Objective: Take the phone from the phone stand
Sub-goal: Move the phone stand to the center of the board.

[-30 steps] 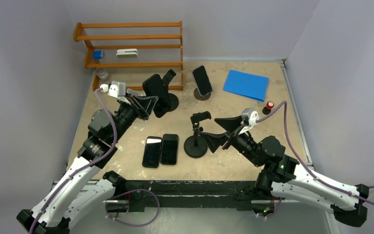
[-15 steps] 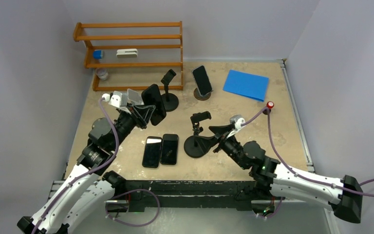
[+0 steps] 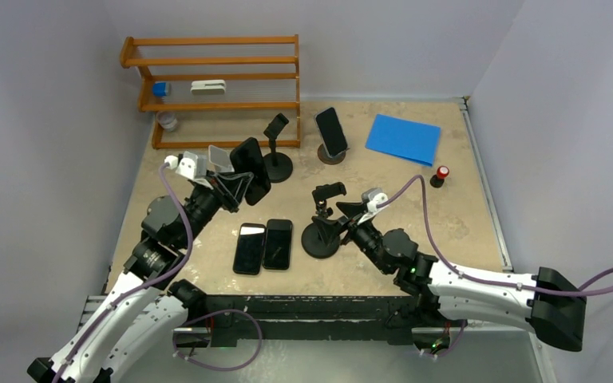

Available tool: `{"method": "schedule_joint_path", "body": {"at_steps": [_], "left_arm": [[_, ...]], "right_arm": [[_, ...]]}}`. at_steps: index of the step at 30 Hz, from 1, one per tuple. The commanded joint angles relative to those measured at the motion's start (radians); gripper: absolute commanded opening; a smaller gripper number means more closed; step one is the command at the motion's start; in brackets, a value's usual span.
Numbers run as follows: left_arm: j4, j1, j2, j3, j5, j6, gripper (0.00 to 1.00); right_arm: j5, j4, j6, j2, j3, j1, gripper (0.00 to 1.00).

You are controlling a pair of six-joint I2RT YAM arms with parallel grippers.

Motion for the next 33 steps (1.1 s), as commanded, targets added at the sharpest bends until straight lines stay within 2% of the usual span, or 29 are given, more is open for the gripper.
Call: {"method": "schedule_joint_path", "body": {"at_steps": [1, 5, 19, 33], "left_arm": [[0.113, -0.007, -0.004, 0.016, 0.005, 0.023, 0.00], [0.113, -0.008, 0.001, 0.016, 0.007, 0.020, 0.00], [0.112, -0.009, 0.004, 0.016, 0.007, 0.017, 0.00], [0.112, -0.022, -0.002, 0.014, 0.002, 0.021, 0.00]], "right_arm": [[0.041, 0.086, -0.061, 0.038, 0.045, 0.002, 0.82], [0.053, 0.109, -0.080, 0.072, 0.047, 0.002, 0.79], [0.050, 0.219, -0.155, 0.234, 0.081, 0.002, 0.61], [0.088, 0.211, -0.179, 0.265, 0.105, 0.002, 0.30]]}}
